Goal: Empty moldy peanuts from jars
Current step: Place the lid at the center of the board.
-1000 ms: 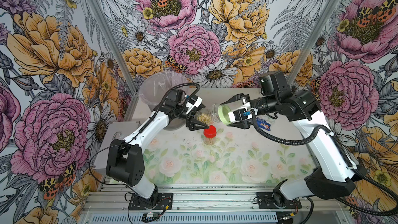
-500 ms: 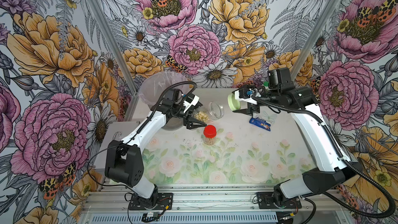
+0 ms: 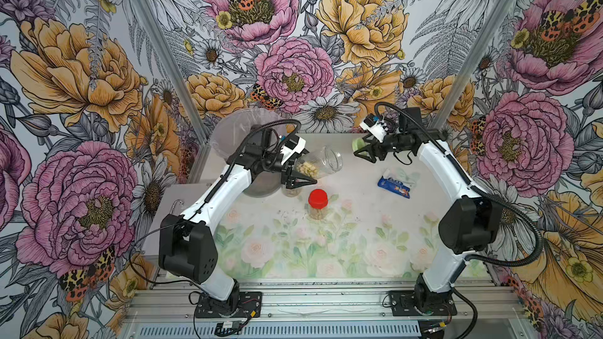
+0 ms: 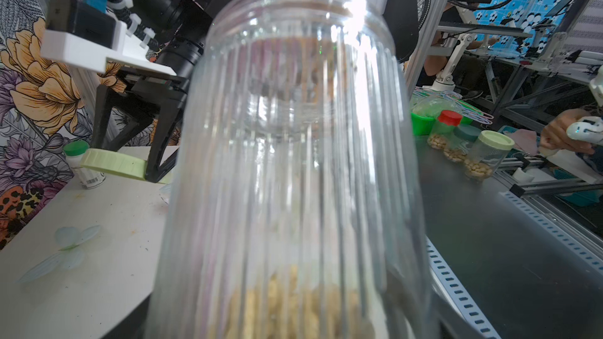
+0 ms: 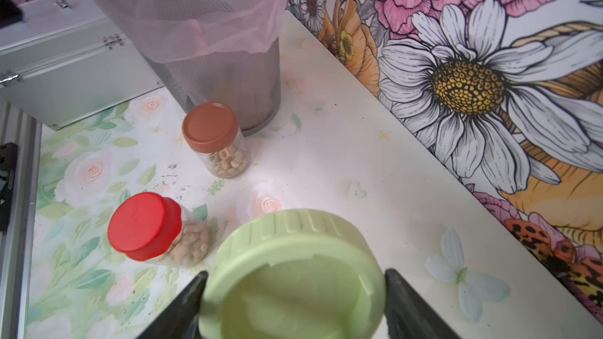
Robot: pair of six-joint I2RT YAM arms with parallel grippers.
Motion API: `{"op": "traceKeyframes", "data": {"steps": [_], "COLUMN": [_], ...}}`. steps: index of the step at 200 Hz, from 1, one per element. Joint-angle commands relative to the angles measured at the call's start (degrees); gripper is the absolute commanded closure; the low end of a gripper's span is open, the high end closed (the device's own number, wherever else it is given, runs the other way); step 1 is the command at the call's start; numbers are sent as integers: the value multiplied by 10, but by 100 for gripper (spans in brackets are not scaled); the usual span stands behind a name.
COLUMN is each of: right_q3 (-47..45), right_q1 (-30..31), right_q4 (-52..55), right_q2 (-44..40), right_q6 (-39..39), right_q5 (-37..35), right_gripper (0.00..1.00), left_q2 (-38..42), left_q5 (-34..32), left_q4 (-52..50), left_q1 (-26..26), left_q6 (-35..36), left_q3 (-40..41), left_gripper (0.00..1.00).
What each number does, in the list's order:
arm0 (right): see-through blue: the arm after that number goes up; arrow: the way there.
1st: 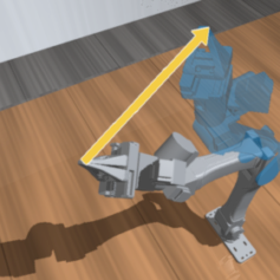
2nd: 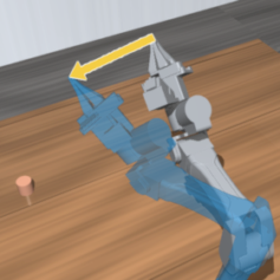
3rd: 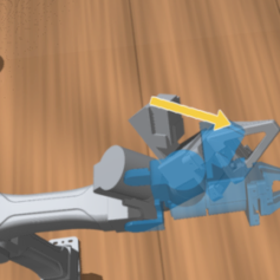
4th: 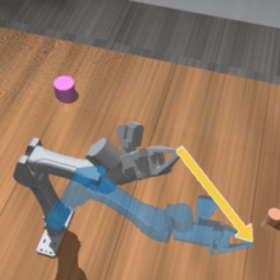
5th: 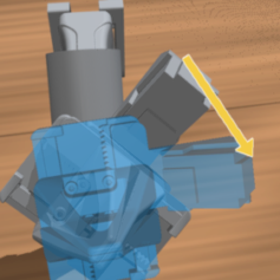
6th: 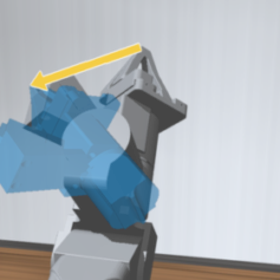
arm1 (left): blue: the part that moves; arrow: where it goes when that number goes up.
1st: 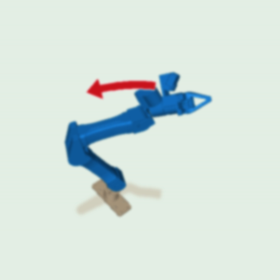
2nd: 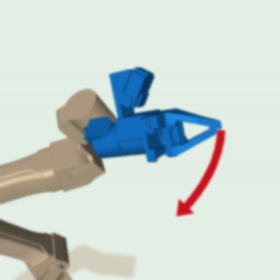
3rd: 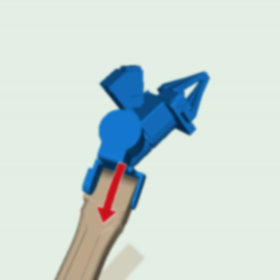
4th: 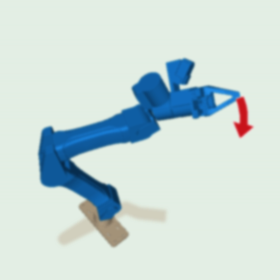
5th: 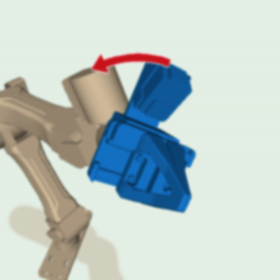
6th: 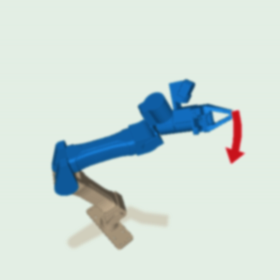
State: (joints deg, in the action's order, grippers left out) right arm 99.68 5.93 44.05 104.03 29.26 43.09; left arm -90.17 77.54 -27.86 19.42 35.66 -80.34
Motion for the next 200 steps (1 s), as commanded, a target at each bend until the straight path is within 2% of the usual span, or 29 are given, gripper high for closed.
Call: {"op": "traceKeyframes", "data": {"steps": [1, 42, 60, 79, 99, 121, 132, 160, 200], "right_q3": [4, 20, 16, 6, -1, -11, -16, -29, -42], "right_q1": [-10, -32, -38, -46, -47, -47, -48, -51, -52], "right_q4": [-81, -136, -153, -172, -175, -179, -179, -179, -177], "right_q2": [23, 84, 96, 105, 111, 115, 117, 123, 134], "right_q6": [-125, -267, -303, -337, -343, -346, -356, -382, -434], "right_q5": [-37, -125, -156, -160, -162, -161, -169, -176, -204], "right_gripper": [37, 37, 37, 37, 37, 37, 37, 37, 37], "left_q2": [1, -30, -42, -53, -56, -53, -55, -55, -46], "left_q5": [-31, -61, -69, -88, -96, -95, -95, -110, -167], "left_q4": [12, 11, 18, 50, 146, 345, 409, 413, 391], "left_q1": [13, 28, 30, 32, 28, 14, 12, 13, 21], "left_q6": [-12, -22, -30, -59, -132, -270, -319, -318, -300], "left_q3": [-34, -66, -78, -82, -58, 0, 16, 23, 27], "left_gripper": [100, 100, 100, 100, 100, 99, 99, 98, 97]}}
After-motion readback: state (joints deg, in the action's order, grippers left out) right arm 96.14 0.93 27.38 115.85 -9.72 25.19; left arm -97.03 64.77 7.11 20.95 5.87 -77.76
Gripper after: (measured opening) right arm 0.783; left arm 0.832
